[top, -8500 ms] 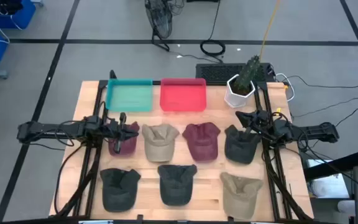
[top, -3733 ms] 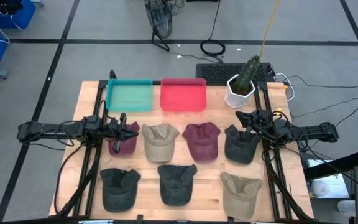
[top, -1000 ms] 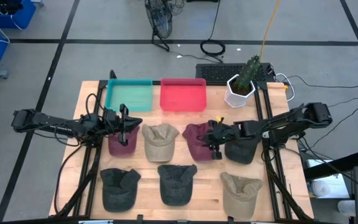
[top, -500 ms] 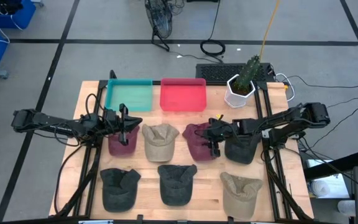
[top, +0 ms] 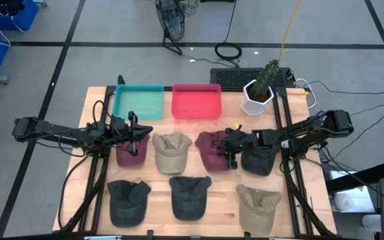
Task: Pick & Place hat
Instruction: Put the right red cap into the red bin
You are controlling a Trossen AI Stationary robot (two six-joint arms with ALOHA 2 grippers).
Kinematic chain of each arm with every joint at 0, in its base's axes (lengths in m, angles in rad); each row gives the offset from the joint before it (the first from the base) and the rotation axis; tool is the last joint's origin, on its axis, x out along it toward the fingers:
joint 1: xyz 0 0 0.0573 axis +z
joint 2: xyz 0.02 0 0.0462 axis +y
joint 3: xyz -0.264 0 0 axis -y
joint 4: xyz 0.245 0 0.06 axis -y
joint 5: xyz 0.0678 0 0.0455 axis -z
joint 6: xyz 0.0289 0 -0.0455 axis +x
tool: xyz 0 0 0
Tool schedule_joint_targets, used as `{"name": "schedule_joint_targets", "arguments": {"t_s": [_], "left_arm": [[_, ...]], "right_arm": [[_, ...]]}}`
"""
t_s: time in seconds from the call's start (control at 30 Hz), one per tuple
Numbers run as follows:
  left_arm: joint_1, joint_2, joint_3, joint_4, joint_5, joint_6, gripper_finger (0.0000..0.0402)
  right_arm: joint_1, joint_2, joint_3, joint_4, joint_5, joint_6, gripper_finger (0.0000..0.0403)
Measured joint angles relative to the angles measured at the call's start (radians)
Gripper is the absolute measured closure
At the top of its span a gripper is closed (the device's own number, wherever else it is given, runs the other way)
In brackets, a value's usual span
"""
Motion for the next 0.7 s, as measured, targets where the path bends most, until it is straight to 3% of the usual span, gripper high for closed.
{"name": "schedule_joint_targets", "arguments": {"t_s": [0.4,0.7], "left_arm": [[0.0,0.0,0.0,-0.001,0.0,0.0,0.0394],[0.0,0.0,0.0,-0.008,0.0,0.001,0.0394]], "right_arm": [[0.0,0.0,0.0,-0.02,0.0,-0.007,0.0391],[0.001,-0.024,0.002,0.012,0.0,-0.009,0.0399]]}}
